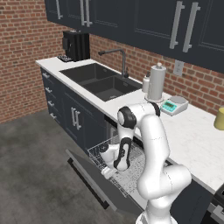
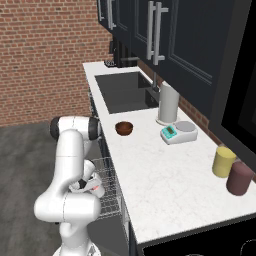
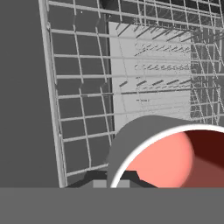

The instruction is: Pick up the cup and bowl from the counter, place them in the dishwasher, and close the dishwasher door.

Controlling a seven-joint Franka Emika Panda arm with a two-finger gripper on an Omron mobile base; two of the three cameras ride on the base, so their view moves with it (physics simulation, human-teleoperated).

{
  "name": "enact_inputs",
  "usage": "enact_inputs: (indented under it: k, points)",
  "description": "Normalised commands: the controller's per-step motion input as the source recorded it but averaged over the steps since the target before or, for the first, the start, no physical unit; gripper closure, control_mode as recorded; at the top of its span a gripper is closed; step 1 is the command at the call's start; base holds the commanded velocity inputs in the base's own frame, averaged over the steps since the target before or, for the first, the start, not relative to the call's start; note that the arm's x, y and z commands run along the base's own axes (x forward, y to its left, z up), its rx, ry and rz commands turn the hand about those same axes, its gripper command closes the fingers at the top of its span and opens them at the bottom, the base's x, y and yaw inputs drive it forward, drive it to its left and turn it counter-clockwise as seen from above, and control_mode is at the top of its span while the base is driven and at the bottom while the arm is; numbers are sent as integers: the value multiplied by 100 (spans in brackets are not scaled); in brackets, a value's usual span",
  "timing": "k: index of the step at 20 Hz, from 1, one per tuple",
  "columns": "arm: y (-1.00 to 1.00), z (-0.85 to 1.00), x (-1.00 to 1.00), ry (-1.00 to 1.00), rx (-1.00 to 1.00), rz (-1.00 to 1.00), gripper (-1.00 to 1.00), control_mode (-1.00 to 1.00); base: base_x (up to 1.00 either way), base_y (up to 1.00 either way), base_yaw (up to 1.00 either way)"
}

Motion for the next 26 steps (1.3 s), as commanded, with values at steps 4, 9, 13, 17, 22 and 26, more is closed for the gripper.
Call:
enact_inputs:
  k: [4, 9, 13, 17, 22, 26]
  points:
    - [0, -54, 5, 0, 0, 0, 100, -100, 0, 0, 0]
    - [0, -24, 0, 0, 0, 0, -100, -100, 0, 0, 0]
    - [0, -1, 0, 0, 0, 0, -100, -100, 0, 0, 0]
    - [0, 27, 0, 0, 1, 0, -100, -100, 0, 0, 0]
    - [12, 95, -22, -4, 0, 0, -100, -100, 0, 0, 0]
    - [38, 100, -25, -10, 0, 0, -100, -100, 0, 0, 0]
